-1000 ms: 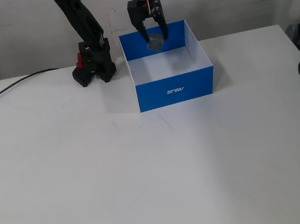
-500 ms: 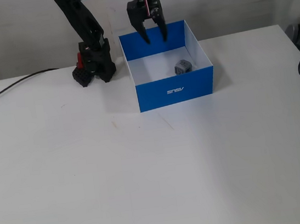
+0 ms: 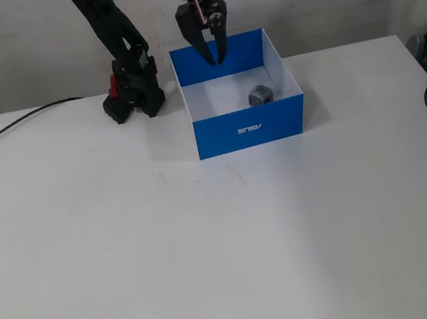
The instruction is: Grasp the gray block and put it in the box.
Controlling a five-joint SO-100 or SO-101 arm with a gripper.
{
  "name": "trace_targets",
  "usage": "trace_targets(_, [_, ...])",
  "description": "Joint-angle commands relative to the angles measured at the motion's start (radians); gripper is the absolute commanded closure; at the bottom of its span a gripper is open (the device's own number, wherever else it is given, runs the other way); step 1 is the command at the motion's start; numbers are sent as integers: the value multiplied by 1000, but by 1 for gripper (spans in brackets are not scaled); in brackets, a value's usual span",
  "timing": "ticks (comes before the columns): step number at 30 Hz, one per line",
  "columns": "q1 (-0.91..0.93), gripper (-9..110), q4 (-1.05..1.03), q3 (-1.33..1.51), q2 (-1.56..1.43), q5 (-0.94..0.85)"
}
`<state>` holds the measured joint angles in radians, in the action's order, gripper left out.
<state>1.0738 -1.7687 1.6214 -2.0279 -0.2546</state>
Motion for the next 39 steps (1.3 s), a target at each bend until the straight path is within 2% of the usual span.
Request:
trace_targets(1, [-72,101,48,6,-81,6])
trace_targets(18, [-472,101,239,97,-152,-6])
trace_targets(39, [-792,101,561,385,-267,-8])
